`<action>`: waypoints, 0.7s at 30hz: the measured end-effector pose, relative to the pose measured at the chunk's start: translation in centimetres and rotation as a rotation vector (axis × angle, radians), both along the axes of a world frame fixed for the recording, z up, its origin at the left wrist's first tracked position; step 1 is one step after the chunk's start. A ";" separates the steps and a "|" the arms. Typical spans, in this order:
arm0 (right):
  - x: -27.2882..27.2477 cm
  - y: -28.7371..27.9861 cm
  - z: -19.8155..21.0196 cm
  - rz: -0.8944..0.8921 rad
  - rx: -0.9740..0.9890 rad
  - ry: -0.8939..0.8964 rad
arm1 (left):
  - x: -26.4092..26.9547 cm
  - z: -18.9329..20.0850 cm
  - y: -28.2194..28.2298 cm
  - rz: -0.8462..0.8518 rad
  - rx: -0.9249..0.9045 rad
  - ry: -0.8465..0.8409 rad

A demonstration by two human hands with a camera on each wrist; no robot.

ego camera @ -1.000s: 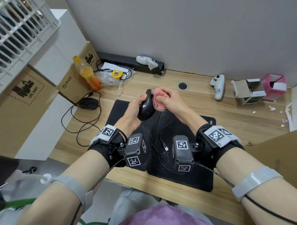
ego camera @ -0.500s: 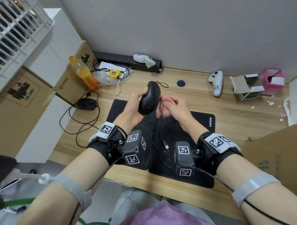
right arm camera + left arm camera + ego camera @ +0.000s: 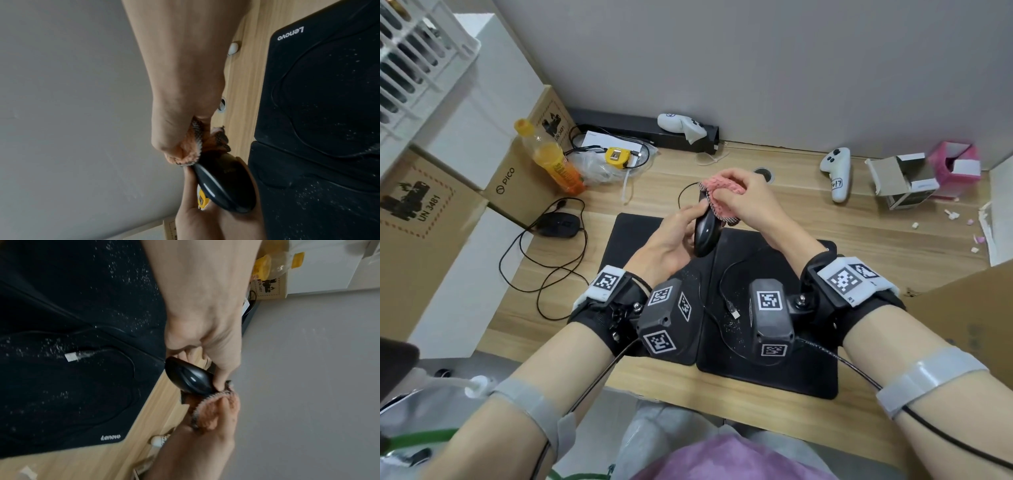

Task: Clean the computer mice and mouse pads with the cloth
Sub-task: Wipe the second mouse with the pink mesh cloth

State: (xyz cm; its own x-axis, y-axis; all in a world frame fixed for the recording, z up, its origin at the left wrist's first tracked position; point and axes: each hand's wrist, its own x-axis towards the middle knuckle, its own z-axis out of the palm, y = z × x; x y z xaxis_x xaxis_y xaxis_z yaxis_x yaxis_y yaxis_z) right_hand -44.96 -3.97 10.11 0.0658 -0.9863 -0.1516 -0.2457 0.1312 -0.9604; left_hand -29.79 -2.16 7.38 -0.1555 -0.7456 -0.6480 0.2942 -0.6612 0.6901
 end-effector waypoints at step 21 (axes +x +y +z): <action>2.7 -2.4 -0.6 0.074 0.259 0.002 | 4.3 -1.9 -5.0 0.129 0.086 -0.152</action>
